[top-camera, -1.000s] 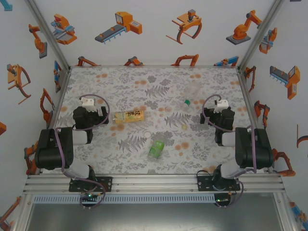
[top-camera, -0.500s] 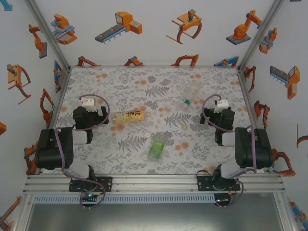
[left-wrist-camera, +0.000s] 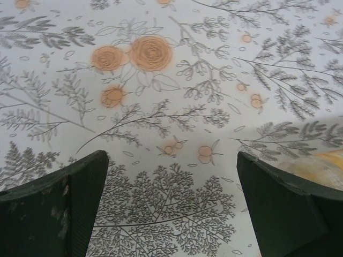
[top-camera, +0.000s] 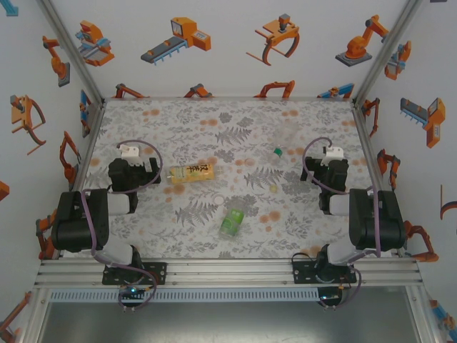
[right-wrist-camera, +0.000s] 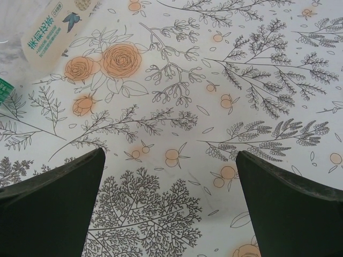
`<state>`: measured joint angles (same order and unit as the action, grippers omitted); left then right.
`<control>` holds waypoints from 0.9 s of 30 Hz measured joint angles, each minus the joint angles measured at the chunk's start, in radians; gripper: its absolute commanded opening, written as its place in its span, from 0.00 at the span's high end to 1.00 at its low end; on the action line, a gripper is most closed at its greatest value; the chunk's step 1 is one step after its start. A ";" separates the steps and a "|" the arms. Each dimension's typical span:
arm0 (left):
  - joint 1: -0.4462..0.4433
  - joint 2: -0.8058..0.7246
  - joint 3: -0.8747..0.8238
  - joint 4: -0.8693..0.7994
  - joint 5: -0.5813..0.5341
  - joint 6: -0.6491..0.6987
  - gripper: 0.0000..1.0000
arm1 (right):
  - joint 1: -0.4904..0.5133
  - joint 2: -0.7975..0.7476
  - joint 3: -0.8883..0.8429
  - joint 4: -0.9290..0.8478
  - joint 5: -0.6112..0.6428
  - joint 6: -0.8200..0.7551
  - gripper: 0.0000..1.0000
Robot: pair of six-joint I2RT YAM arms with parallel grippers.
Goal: Screw on the bottle caps
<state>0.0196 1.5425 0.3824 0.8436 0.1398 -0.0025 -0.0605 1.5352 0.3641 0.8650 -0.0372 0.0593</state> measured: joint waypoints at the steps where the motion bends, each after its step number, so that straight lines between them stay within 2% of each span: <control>1: 0.000 0.000 0.000 -0.001 -0.016 -0.006 0.03 | 0.000 0.000 0.000 -0.001 -0.005 -0.001 0.01; 7: 0.001 -0.046 0.018 -0.084 -0.062 -0.025 0.03 | 0.000 -0.055 0.034 -0.119 -0.034 -0.006 0.02; 16: 0.001 -0.243 0.132 -0.387 -0.104 -0.032 0.03 | 0.000 -0.177 0.167 -0.362 -0.059 -0.002 0.06; 21: 0.001 -0.320 0.169 -0.556 -0.117 -0.049 0.03 | 0.015 -0.179 0.256 -0.526 -0.059 0.050 0.09; 27: 0.001 -0.364 0.245 -0.770 -0.117 -0.072 0.03 | 0.082 -0.118 0.421 -0.721 -0.031 0.153 0.11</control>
<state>0.0204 1.1782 0.6277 0.0738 0.0227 -0.0746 0.0219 1.4174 0.7853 0.1444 -0.0685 0.2119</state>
